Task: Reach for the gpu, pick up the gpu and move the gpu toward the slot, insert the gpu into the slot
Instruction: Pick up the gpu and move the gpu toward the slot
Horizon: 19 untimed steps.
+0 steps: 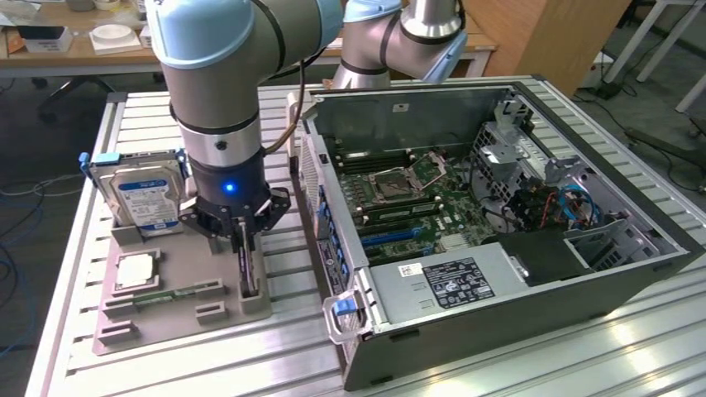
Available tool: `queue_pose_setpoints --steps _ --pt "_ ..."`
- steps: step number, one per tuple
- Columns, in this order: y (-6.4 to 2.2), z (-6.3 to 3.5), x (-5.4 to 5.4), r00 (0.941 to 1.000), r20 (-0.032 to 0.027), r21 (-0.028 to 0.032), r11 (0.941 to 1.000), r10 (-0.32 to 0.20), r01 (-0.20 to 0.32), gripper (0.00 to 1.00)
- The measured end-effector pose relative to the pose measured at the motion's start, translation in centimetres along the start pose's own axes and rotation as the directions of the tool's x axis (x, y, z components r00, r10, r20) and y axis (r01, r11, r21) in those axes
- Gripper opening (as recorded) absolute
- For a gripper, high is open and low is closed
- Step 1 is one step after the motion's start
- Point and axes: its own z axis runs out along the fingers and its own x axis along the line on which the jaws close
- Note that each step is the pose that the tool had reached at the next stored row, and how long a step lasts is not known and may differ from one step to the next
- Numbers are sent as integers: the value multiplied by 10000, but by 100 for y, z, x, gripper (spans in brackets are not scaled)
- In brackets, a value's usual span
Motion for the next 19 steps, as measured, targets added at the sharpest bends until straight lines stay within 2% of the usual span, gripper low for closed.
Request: queue_pose_setpoints --steps 19 --pt "3 -194 0 10000 -3 -21 10000 -1 1 26"
